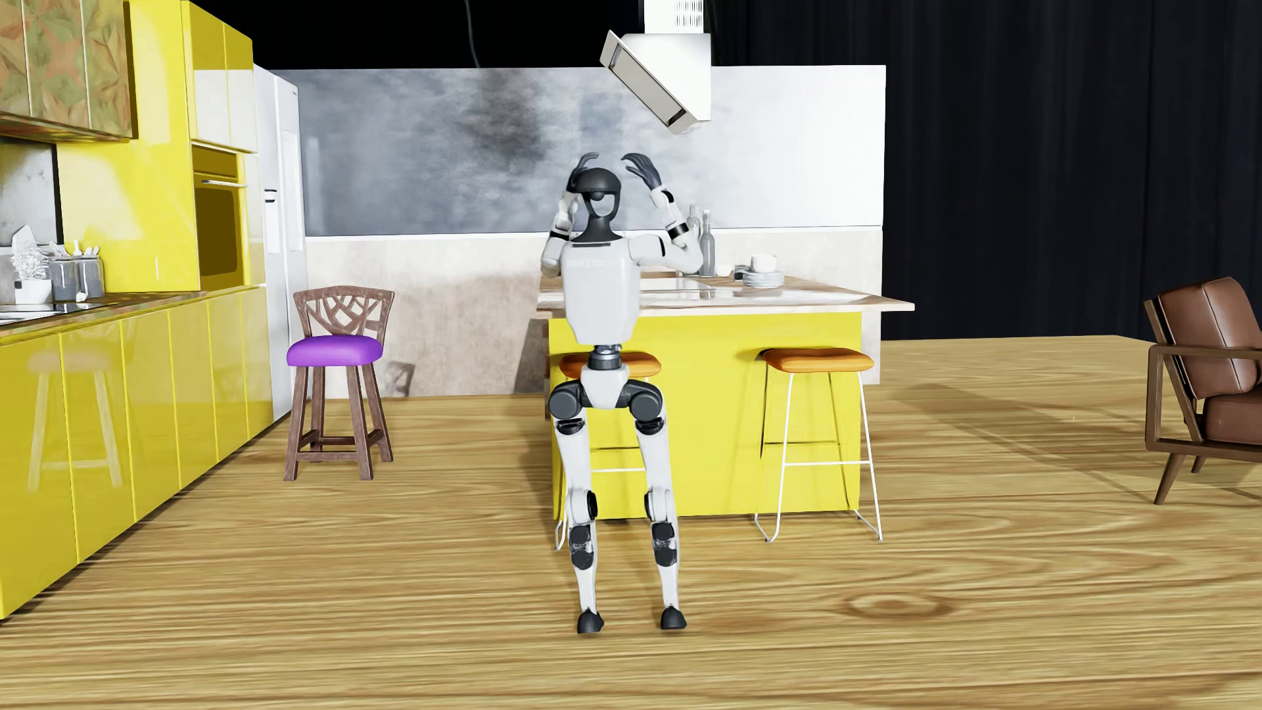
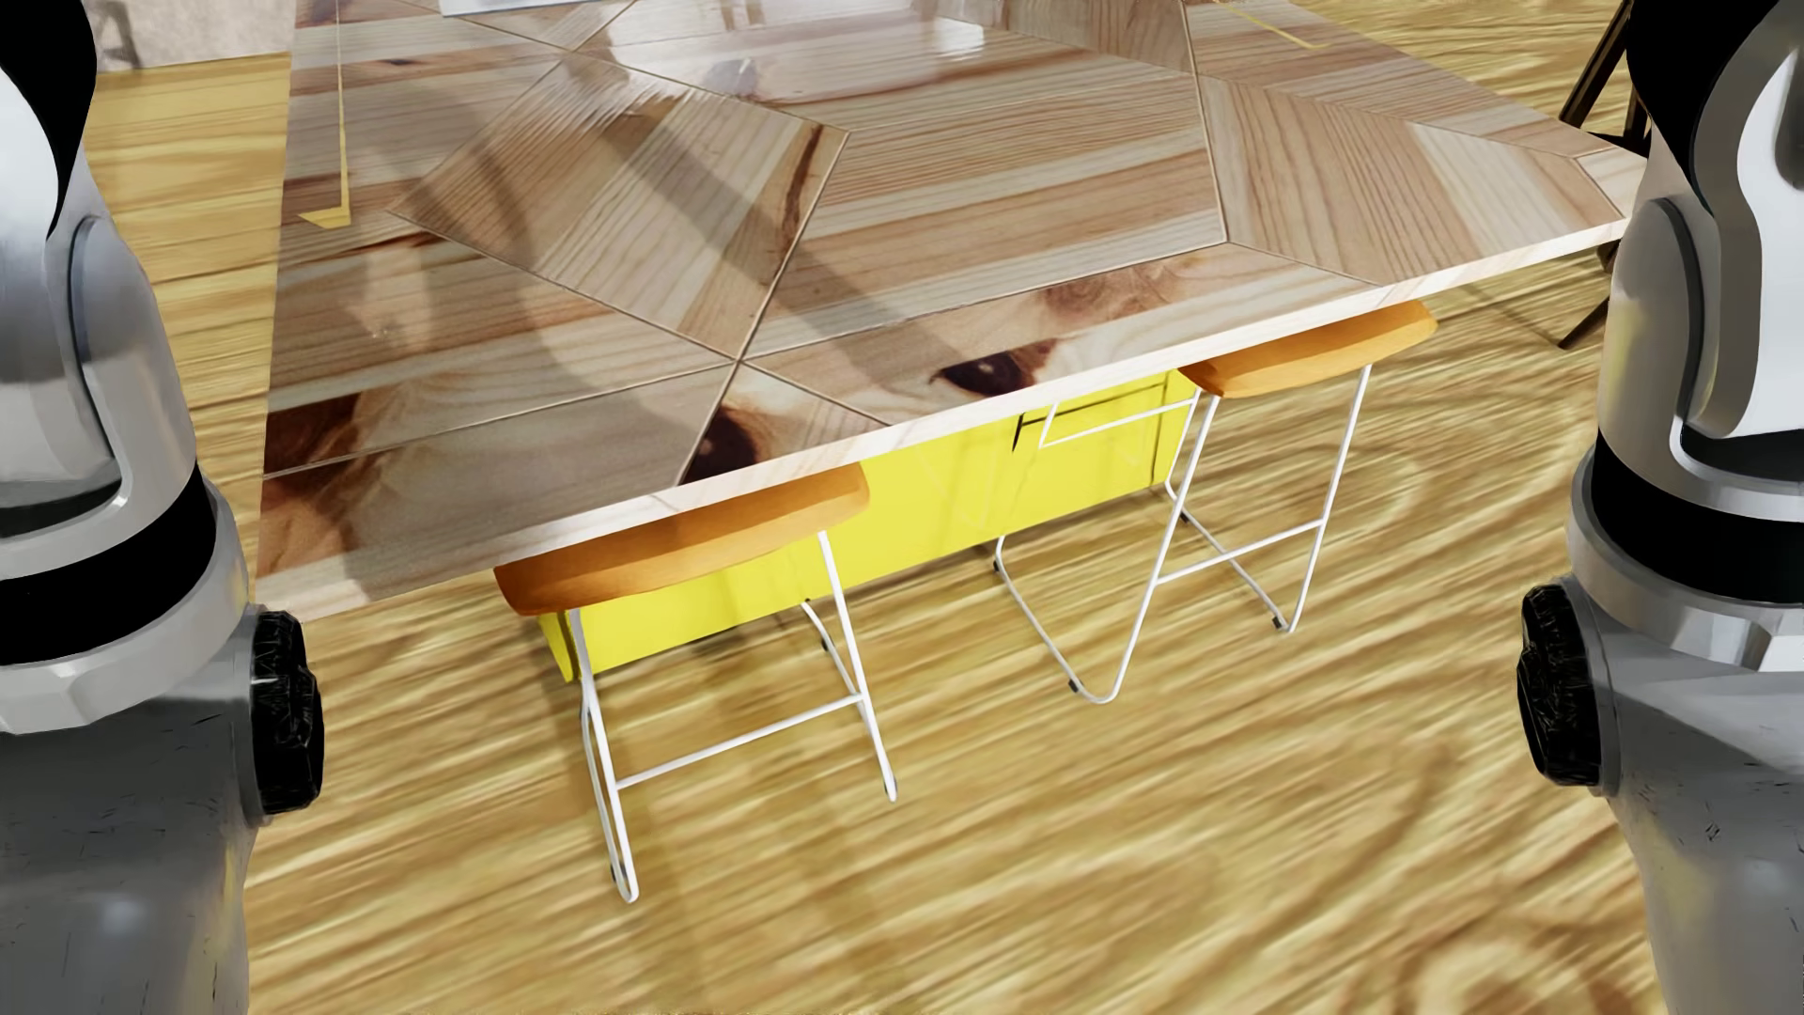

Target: Stand still

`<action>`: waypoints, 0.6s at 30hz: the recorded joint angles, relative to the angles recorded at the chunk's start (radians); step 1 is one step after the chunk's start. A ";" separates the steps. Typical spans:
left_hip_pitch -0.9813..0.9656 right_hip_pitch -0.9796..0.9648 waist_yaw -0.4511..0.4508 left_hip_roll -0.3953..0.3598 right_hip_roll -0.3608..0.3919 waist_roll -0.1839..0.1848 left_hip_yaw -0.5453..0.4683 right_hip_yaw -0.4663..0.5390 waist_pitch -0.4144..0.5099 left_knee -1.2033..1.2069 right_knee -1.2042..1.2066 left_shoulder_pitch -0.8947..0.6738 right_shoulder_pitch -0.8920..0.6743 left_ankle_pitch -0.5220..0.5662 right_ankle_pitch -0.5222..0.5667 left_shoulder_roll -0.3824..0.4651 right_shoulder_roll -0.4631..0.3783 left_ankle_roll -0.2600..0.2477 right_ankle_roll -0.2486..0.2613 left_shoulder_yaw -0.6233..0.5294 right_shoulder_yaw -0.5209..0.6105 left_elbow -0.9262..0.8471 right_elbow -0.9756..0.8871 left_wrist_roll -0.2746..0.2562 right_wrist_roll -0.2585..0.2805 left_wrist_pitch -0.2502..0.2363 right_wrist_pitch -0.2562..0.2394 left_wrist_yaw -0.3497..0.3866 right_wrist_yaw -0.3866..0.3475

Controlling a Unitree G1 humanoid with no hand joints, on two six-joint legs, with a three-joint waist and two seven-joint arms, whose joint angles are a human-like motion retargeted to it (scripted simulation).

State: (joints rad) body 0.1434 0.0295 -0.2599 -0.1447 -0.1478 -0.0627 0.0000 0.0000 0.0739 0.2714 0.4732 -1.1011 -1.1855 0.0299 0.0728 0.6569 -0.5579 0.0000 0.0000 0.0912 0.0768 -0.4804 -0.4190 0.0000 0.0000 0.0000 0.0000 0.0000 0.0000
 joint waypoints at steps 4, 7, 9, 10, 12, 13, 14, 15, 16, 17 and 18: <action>-0.021 -0.016 0.007 0.005 0.005 -0.004 0.000 0.000 -0.023 -0.009 -0.010 0.332 0.393 0.029 0.039 0.018 -0.067 0.000 0.000 -0.058 0.024 -0.081 -0.141 0.000 0.000 0.000 0.000 0.000 0.000; -0.023 -0.030 0.013 0.014 0.014 -0.029 0.000 0.000 -0.037 -0.054 -0.017 0.821 0.934 0.105 0.059 0.001 -0.063 0.000 0.000 -0.281 0.199 -0.053 -0.122 0.000 0.000 0.000 0.000 0.000 0.000; -0.035 -0.060 0.024 0.021 0.022 -0.046 0.000 0.000 -0.042 -0.071 -0.014 1.118 1.239 0.161 0.085 -0.064 -0.003 0.000 0.000 -0.377 0.294 0.149 0.087 0.000 0.000 0.000 0.000 0.000 0.000; -0.038 -0.072 0.028 0.026 0.026 -0.055 0.000 0.000 -0.040 -0.077 -0.010 1.224 1.343 0.187 0.097 -0.099 0.038 0.000 0.000 -0.404 0.320 0.285 0.225 0.000 0.000 0.000 0.000 0.000 0.000; -0.044 -0.099 0.033 0.037 0.036 -0.068 0.000 0.000 -0.030 -0.093 0.004 1.354 1.452 0.242 0.121 -0.156 0.094 0.000 0.000 -0.426 0.380 0.570 0.506 0.000 0.000 0.000 0.000 0.000 0.000; -0.050 -0.119 0.040 0.043 0.040 -0.069 0.000 0.000 -0.021 -0.099 0.013 1.381 1.475 0.276 0.137 -0.174 0.108 0.000 0.000 -0.444 0.401 0.701 0.625 0.000 0.000 0.000 0.000 0.000 0.000; -0.058 -0.141 0.044 0.048 0.043 -0.069 0.000 0.000 -0.015 -0.105 0.026 1.391 1.478 0.307 0.149 -0.184 0.117 0.000 0.000 -0.471 0.430 0.821 0.738 0.000 0.000 0.000 0.000 0.000 0.000; -0.069 -0.164 0.046 0.052 0.042 -0.068 0.000 0.000 -0.011 -0.107 0.039 1.389 1.470 0.330 0.155 -0.186 0.121 0.000 0.000 -0.519 0.468 0.931 0.841 0.000 0.000 0.000 0.000 0.000 0.000; -0.079 -0.183 0.046 0.055 0.041 -0.066 0.000 0.000 -0.009 -0.109 0.053 1.377 1.457 0.346 0.154 -0.185 0.121 0.000 0.000 -0.573 0.506 1.029 0.930 0.000 0.000 0.000 0.000 0.000 0.000; -0.083 -0.196 0.045 0.059 0.039 -0.064 0.000 0.000 -0.004 -0.114 0.068 1.364 1.444 0.358 0.136 -0.184 0.120 0.000 0.000 -0.626 0.536 1.114 1.006 0.000 0.000 0.000 0.000 0.000 0.000; -0.086 -0.204 0.046 0.060 0.039 -0.062 0.000 0.000 0.001 -0.116 0.078 1.351 1.428 0.368 0.113 -0.183 0.119 0.000 0.000 -0.677 0.569 1.187 1.075 0.000 0.000 0.000 0.000 0.000 0.000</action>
State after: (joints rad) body 0.0577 -0.1744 -0.2142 -0.0845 -0.1091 -0.1245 0.0000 0.0000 0.0749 0.1555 0.5512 0.2504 0.2429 0.3977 0.1857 0.4742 -0.4389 0.0000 0.0000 -0.5855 0.6463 0.7067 0.6557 0.0000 0.0000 0.0000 0.0000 0.0000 0.0000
